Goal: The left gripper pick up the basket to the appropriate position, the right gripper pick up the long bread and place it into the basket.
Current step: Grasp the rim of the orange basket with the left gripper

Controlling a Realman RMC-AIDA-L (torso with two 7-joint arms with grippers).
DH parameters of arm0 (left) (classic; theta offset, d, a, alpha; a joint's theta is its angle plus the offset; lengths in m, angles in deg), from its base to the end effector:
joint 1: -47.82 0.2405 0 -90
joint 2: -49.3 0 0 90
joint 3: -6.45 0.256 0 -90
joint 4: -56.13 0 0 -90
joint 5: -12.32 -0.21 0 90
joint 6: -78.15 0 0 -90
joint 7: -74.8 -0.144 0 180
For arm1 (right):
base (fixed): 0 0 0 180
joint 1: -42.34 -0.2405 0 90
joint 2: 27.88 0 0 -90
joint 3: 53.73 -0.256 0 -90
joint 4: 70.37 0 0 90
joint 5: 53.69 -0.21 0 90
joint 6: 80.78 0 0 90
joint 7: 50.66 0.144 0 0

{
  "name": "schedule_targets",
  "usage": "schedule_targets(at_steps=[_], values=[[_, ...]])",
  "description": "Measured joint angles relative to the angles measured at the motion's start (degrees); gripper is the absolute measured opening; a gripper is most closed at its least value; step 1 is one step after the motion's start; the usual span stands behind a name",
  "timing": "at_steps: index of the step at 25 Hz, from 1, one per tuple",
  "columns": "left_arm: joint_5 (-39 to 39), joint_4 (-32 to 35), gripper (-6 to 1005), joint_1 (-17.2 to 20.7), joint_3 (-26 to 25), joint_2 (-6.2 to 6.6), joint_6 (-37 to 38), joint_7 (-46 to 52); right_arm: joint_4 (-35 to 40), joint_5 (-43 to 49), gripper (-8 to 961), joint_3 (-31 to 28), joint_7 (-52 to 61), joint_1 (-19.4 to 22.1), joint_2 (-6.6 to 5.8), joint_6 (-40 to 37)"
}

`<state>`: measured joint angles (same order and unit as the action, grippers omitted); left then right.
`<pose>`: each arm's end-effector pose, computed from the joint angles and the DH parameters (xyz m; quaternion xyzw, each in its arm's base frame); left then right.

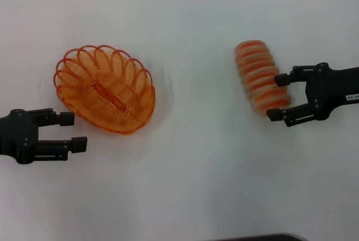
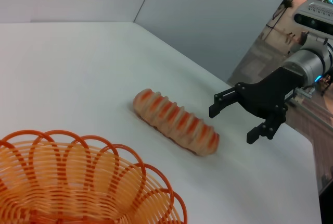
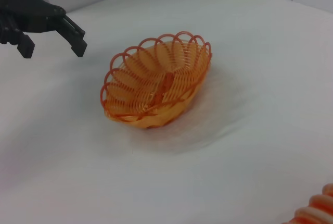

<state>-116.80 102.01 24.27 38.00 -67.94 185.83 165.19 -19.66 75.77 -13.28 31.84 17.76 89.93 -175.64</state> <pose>-0.3028 0.2647 0.0372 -0.9276 -0.3209 -0.1885 0.0320 0.3029 0.2993 0.0303 -0.9670 0.2111 0.0908 0.1104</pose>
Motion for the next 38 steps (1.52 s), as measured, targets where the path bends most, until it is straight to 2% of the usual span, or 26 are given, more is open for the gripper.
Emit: schedule_targets(at_steps=[10,12,16,18,20,22,27,29,34,38], values=[[0.4,0.0,844,-0.5,-1.1,0.0,-0.1,0.4,0.0,0.0,945,-0.2,0.0,-0.2,0.05,0.1],[1.0,0.2,844,-1.3,-4.0,0.0,-0.6,1.7,0.0,0.0,945,-0.3,0.1,-0.2,0.1,0.1],[1.3,0.3,843,-4.0,-13.2,0.0,-3.2,6.2,0.0,0.0,946,-0.3,1.5,-0.8,0.11,-0.2],[1.3,0.2,843,-5.2,-15.4,0.07,-6.5,9.3,0.0,0.0,946,-0.3,1.8,-1.0,0.07,-0.2],[1.1,0.2,843,-6.4,-15.3,0.32,-10.7,12.7,0.0,0.0,946,-0.3,2.1,-1.3,-0.06,-0.4],[0.4,0.4,843,-7.7,-13.0,0.68,-15.0,16.7,0.0,0.0,946,-0.3,2.3,-1.6,-0.13,-0.6],[-3.3,4.2,843,-9.6,-1.2,1.38,-26.2,29.0,0.0,0.0,945,-0.1,2.9,-1.9,-0.37,-0.8],[-6.0,5.5,843,-10.5,1.7,1.45,-28.0,31.3,0.0,0.0,945,0.0,3.0,-1.9,-0.43,-0.8],[-12.6,8.0,843,-14.0,7.7,1.57,-27.6,33.0,0.0,0.0,945,0.1,3.2,-2.0,-0.48,-0.9],[-17.1,9.4,843,-16.4,15.8,1.31,-26.4,32.9,0.1,0.0,945,0.1,3.3,-2.0,-0.48,-1.0]])
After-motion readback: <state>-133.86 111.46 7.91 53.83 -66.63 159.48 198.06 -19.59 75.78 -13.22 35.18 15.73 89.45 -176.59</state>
